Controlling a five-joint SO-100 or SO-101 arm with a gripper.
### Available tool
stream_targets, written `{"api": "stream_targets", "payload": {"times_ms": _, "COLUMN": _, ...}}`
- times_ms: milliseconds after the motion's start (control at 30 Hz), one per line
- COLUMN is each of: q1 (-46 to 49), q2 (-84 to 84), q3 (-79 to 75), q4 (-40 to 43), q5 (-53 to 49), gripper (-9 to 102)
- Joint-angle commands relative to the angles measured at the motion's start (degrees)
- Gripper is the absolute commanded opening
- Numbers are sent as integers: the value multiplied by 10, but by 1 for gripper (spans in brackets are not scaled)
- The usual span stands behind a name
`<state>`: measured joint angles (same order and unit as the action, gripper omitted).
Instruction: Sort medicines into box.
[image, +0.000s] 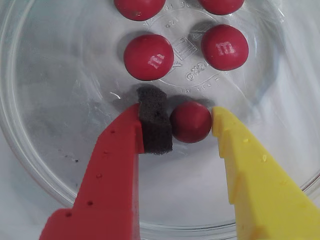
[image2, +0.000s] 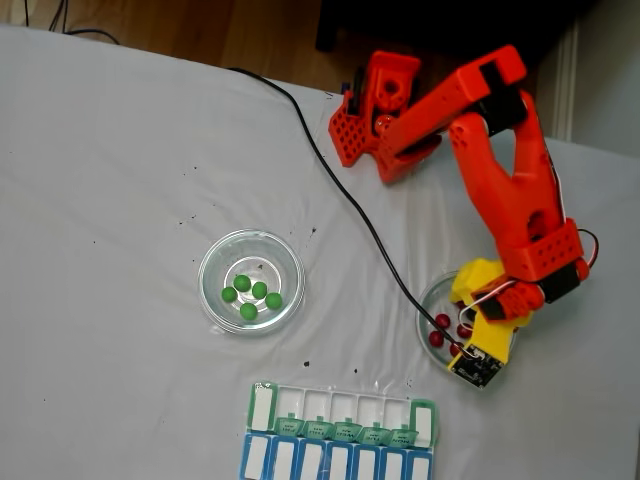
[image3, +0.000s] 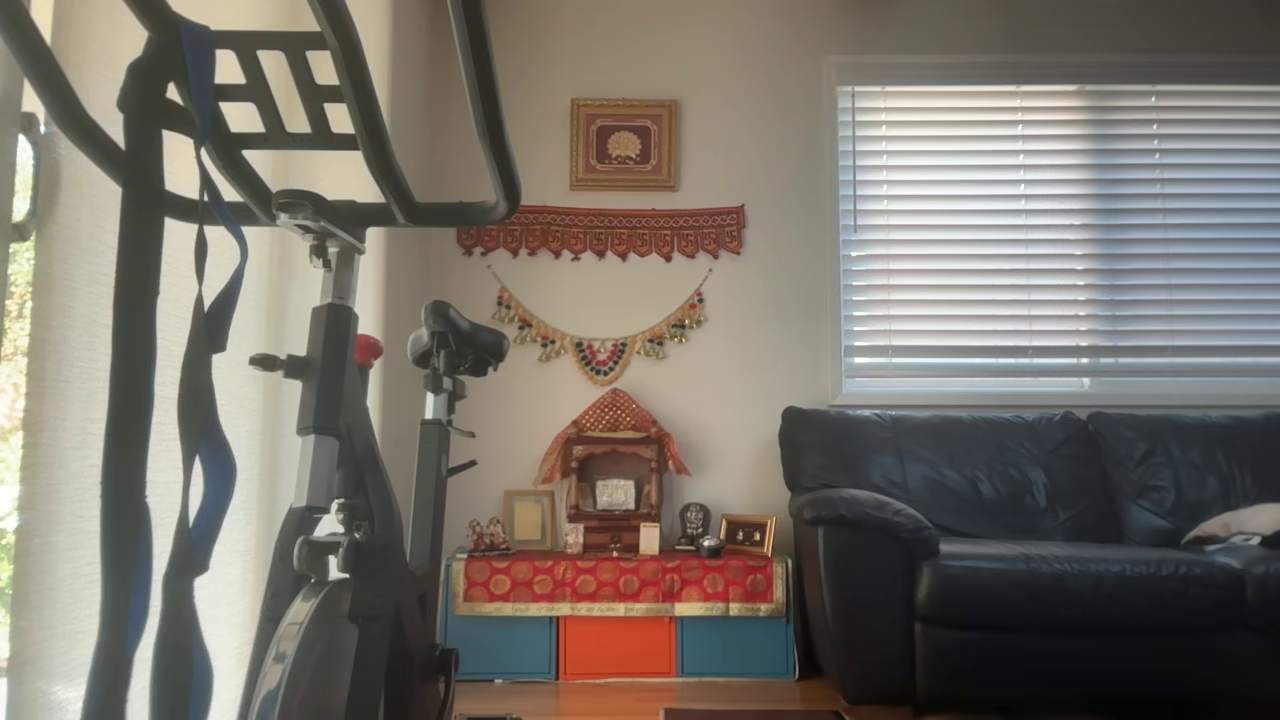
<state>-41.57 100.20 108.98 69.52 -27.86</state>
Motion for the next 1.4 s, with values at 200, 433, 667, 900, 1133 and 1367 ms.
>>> {"api": "stream_targets", "payload": {"times_ms": 200, "q1": -22, "q2": 1, "q3": -30, "q4": 7, "q5": 13, "gripper": 14}}
{"api": "stream_targets", "payload": {"times_ms": 433, "q1": -26, "q2": -18, "q3": -32, "q4": 5, "q5": 13, "gripper": 12}}
{"api": "stream_targets", "payload": {"times_ms": 667, "q1": -28, "q2": -24, "q3": -40, "q4": 16, "q5": 11, "gripper": 7}}
{"api": "stream_targets", "payload": {"times_ms": 900, "q1": -29, "q2": -15, "q3": -40, "q4": 16, "q5": 17, "gripper": 1}}
{"api": "stream_targets", "payload": {"times_ms": 1133, "q1": -29, "q2": -15, "q3": -56, "q4": 41, "q5": 24, "gripper": 1}}
{"api": "stream_targets", "payload": {"times_ms": 1367, "q1": -4, "q2": 11, "q3": -81, "q4": 52, "q5": 18, "gripper": 1}}
